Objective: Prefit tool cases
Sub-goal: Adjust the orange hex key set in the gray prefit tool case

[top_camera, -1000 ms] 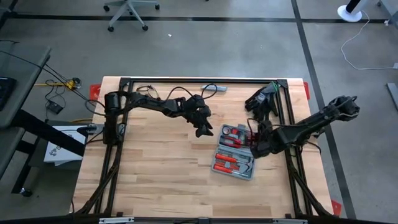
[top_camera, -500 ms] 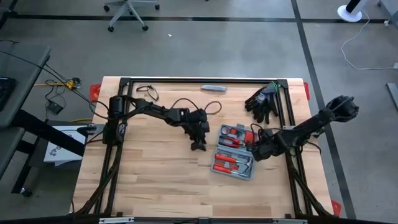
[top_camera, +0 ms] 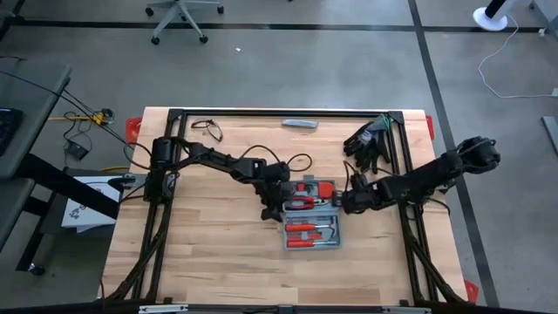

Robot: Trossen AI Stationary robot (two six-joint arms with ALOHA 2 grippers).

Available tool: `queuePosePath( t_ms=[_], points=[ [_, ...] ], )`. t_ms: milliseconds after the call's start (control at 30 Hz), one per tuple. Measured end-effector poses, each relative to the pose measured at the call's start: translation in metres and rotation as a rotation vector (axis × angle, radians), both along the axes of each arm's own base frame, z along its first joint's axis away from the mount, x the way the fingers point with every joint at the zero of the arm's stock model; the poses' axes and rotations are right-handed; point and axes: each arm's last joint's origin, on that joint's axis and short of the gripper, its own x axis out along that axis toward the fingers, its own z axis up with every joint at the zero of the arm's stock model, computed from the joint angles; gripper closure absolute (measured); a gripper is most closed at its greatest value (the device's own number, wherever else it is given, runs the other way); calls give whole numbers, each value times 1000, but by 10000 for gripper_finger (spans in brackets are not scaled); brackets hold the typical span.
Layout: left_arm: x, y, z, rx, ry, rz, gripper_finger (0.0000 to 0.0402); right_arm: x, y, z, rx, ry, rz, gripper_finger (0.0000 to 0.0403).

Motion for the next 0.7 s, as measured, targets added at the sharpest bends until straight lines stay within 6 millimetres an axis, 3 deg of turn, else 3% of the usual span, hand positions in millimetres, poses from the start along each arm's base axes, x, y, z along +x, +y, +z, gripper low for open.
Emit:
queuePosePath(
  t_ms=[167, 300, 500, 600, 700],
  points=[
    [-15, 7, 10, 18, 93, -8, 147, -6, 5, 3, -36, 5, -49, 403],
    [-21, 15, 30, 111, 58, 16, 147, 2, 9, 21, -107, -4, -38, 403],
    [-15, 26, 54, 226, -87, 135, 147, 30, 3, 53, -247, -82, 87, 403],
    [-7, 26, 60, 284, -173, 179, 147, 46, -6, 57, -280, -83, 151, 403],
    [-3, 20, 54, 345, -185, 178, 147, 65, -17, 53, -279, -100, 216, 403]
  ],
)
